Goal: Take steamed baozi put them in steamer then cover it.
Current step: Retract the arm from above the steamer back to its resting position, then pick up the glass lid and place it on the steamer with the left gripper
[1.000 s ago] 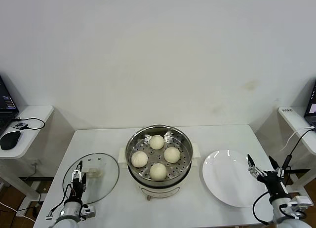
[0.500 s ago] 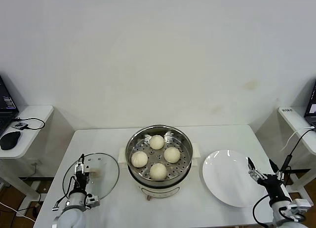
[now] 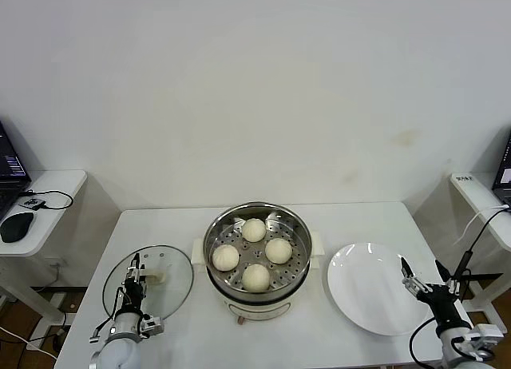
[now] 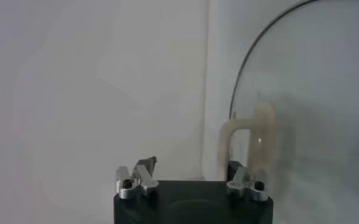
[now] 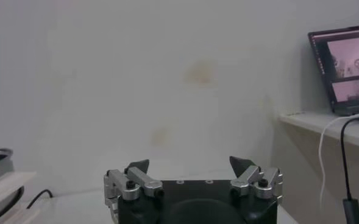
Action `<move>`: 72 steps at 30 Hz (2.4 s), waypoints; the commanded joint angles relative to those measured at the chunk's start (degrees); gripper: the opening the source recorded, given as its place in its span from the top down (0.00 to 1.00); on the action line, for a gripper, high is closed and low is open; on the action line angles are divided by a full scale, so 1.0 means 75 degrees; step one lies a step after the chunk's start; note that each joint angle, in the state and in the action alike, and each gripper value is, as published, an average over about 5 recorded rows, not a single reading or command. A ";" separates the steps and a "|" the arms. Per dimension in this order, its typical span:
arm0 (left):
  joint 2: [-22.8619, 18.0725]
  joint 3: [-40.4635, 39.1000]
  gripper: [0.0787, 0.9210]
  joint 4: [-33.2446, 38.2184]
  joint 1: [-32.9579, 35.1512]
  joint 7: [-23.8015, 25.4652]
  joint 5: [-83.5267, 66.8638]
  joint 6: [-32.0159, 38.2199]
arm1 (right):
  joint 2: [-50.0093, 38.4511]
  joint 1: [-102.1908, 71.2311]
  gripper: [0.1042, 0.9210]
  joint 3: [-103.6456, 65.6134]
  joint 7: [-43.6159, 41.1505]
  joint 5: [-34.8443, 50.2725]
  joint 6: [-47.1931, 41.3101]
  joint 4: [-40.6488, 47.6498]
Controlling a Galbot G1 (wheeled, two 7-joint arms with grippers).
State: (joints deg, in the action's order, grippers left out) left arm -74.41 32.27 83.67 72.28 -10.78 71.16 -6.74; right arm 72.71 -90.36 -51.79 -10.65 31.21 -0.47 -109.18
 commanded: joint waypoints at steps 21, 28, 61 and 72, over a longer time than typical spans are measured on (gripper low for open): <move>0.0116 0.0258 0.94 0.1671 0.0808 0.0478 0.0348 -0.0635 | 0.0056 -0.0029 0.12 0.0036 -0.0033 -0.0028 0.0000 -0.0124; -0.0045 0.0619 0.94 0.3543 0.1474 0.1311 0.0699 -0.1539 | 0.0061 0.0055 0.12 0.0100 -0.0035 0.0054 -0.0015 -0.0155; -0.0250 -0.2227 0.94 0.5737 0.0536 0.2915 0.1290 -0.2324 | 0.0471 -0.0097 0.12 0.0086 -0.0033 -0.0308 -0.0110 -0.0165; -0.0546 -0.3425 0.94 0.4663 -0.0492 0.3419 0.2372 -0.3553 | 0.0569 -0.0090 0.12 -0.0078 -0.0049 -0.0417 -0.0156 -0.0151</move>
State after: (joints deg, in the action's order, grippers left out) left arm -77.39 16.12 123.59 74.09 11.21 83.03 -26.92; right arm 76.62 -91.26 -51.96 -11.00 28.50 -1.47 -110.42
